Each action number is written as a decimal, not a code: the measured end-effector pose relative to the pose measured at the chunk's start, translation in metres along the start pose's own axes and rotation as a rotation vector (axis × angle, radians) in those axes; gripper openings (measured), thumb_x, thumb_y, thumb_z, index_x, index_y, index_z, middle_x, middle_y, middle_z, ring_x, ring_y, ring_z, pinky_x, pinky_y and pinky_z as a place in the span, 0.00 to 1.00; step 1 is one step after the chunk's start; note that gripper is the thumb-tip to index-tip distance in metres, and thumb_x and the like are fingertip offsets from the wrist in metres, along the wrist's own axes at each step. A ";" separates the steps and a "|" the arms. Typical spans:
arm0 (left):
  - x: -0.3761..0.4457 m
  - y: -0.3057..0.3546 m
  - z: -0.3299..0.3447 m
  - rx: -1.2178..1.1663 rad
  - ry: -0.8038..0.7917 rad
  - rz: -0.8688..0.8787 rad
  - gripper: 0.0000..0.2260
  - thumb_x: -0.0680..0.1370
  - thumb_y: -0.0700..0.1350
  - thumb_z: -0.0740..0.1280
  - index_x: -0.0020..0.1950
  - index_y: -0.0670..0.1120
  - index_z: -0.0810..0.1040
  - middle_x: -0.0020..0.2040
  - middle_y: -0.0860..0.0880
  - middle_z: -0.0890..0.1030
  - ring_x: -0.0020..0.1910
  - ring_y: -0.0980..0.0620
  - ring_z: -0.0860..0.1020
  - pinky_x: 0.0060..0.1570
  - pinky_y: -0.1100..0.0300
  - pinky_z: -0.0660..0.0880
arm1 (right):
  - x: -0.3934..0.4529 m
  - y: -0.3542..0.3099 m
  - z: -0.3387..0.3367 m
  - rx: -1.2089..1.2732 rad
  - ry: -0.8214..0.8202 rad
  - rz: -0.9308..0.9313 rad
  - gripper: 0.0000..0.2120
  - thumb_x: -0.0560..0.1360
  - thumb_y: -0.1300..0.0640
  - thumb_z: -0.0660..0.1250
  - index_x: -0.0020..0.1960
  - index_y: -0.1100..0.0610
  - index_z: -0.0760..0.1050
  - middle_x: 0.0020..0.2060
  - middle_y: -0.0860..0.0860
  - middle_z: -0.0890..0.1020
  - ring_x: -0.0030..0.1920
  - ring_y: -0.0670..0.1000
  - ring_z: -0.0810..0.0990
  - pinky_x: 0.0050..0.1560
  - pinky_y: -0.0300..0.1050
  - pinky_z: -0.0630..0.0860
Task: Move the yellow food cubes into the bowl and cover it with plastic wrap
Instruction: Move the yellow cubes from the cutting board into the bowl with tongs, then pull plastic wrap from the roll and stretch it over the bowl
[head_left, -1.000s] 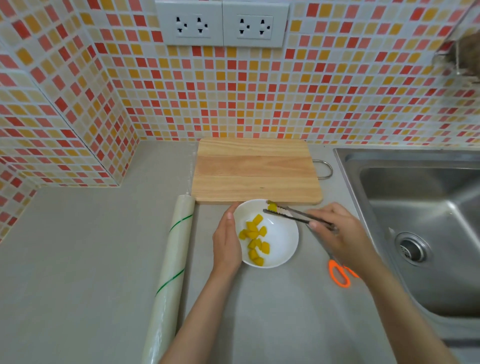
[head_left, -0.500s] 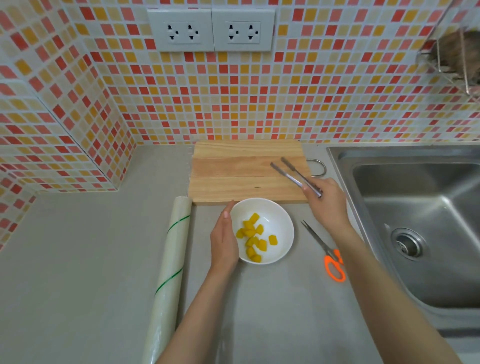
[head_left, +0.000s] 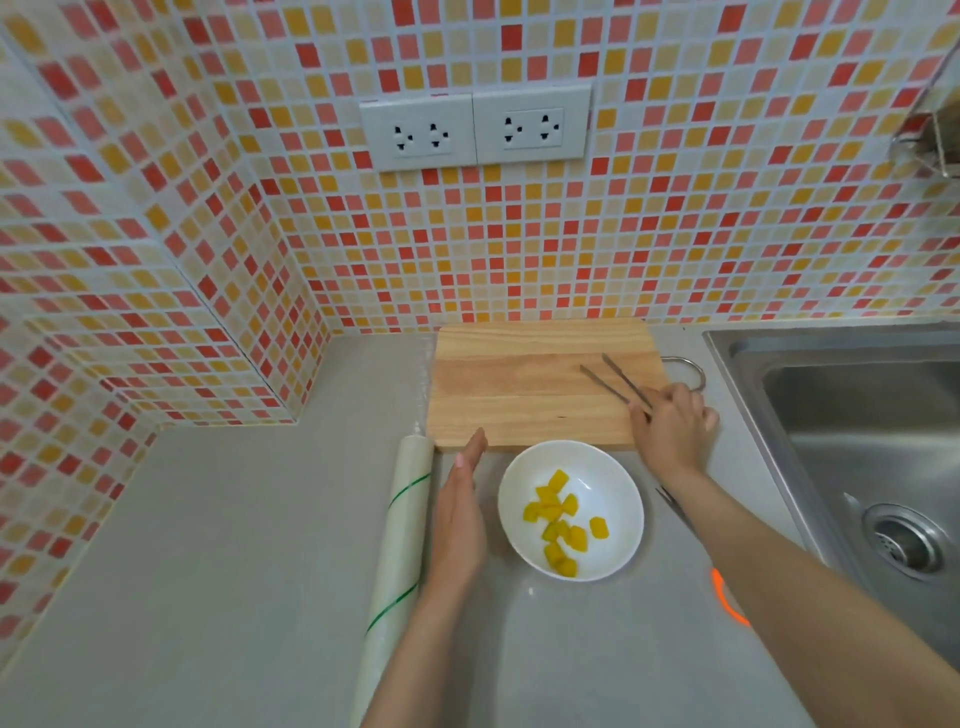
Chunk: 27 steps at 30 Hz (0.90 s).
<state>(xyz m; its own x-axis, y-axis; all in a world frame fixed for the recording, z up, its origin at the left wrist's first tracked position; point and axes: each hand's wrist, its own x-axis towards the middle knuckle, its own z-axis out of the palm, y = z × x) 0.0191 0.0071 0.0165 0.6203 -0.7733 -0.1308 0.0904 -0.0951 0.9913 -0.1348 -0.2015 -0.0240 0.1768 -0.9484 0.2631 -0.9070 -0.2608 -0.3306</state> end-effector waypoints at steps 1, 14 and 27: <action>0.002 0.006 -0.010 0.007 0.011 0.022 0.21 0.76 0.62 0.48 0.64 0.61 0.70 0.69 0.54 0.72 0.69 0.60 0.67 0.73 0.55 0.58 | 0.000 0.000 0.000 -0.010 0.004 -0.009 0.14 0.75 0.52 0.63 0.57 0.56 0.78 0.53 0.58 0.77 0.55 0.60 0.72 0.55 0.52 0.61; -0.007 -0.009 -0.132 0.384 -0.042 -0.109 0.29 0.76 0.62 0.41 0.76 0.56 0.54 0.77 0.59 0.51 0.74 0.65 0.44 0.72 0.62 0.41 | -0.120 -0.144 -0.082 1.041 -0.216 -0.099 0.27 0.78 0.47 0.57 0.74 0.54 0.58 0.72 0.45 0.60 0.71 0.36 0.55 0.72 0.34 0.54; -0.046 -0.059 -0.130 0.875 -0.195 -0.019 0.21 0.83 0.50 0.41 0.75 0.54 0.41 0.78 0.55 0.47 0.73 0.62 0.38 0.70 0.59 0.30 | -0.246 -0.194 -0.029 0.933 -0.707 0.102 0.29 0.78 0.48 0.58 0.74 0.59 0.55 0.75 0.51 0.58 0.75 0.45 0.55 0.69 0.31 0.49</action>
<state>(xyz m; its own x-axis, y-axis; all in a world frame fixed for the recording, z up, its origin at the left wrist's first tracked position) 0.0864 0.1293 -0.0378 0.4738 -0.8521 -0.2222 -0.5769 -0.4910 0.6528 -0.0135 0.0870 0.0014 0.5585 -0.7851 -0.2677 -0.3500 0.0695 -0.9342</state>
